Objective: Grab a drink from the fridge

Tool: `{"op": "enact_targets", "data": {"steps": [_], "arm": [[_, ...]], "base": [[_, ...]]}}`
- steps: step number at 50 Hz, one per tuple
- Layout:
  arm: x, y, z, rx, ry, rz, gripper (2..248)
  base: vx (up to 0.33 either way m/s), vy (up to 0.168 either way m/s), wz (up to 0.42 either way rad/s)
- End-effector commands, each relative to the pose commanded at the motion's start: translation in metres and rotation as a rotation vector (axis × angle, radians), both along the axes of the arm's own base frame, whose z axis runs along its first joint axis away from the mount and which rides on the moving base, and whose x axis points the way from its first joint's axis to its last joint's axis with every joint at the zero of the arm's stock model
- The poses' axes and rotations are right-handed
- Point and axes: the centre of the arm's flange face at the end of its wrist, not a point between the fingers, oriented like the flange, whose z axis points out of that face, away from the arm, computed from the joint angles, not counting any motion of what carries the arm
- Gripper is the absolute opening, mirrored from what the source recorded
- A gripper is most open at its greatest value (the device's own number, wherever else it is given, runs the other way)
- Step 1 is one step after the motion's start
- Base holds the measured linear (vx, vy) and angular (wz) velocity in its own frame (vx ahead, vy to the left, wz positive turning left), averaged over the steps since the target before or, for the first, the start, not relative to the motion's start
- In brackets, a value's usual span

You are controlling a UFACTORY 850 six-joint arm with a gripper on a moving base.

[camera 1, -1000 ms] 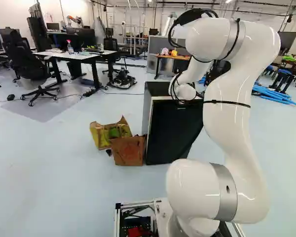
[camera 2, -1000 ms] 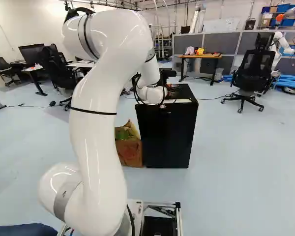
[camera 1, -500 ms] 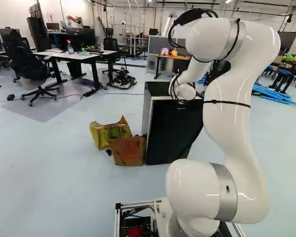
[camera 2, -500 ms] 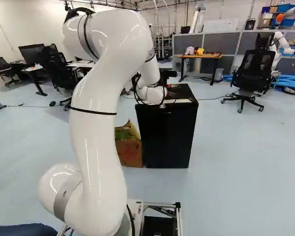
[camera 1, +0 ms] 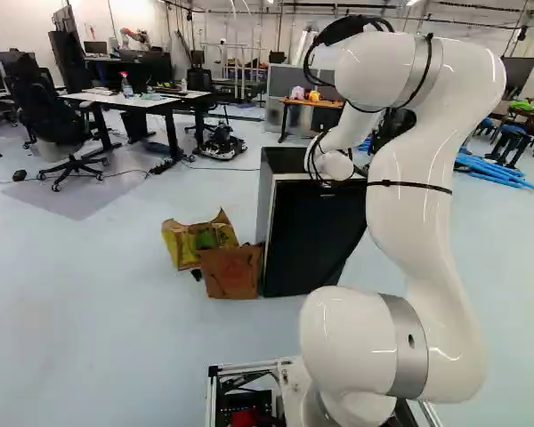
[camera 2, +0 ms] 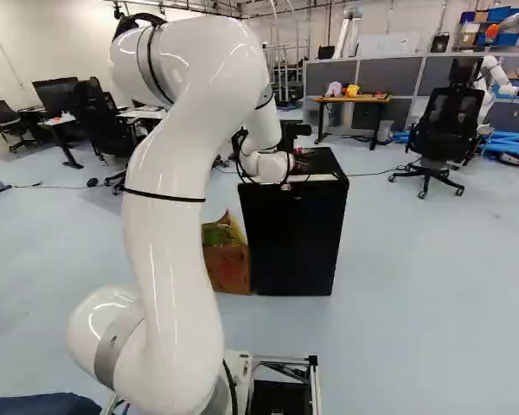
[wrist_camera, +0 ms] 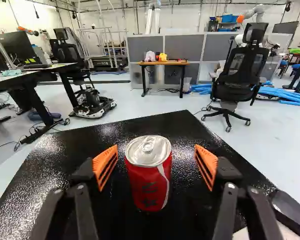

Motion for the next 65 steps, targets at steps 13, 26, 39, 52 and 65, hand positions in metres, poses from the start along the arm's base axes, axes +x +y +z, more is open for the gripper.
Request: {"op": "enact_targets", "data": {"steps": [13, 26, 39, 52, 65], "arm": [[0.0, 0.0, 0.0, 0.0, 0.0, 0.0, 114], [0.0, 0.0, 0.0, 0.0, 0.0, 0.0, 101], [0.0, 0.0, 0.009, -0.004, -0.013, 0.0, 101], [-0.001, 0.0, 0.023, -0.01, -0.035, 0.0, 101], [-0.002, 0.0, 0.036, -0.016, -0.054, 0.0, 101]], "base": [[0.0, 0.0, 0.0], [0.0, 0.0, 0.0], [0.0, 0.0, 0.0], [0.0, 0.0, 0.0], [0.0, 0.0, 0.0]]}}
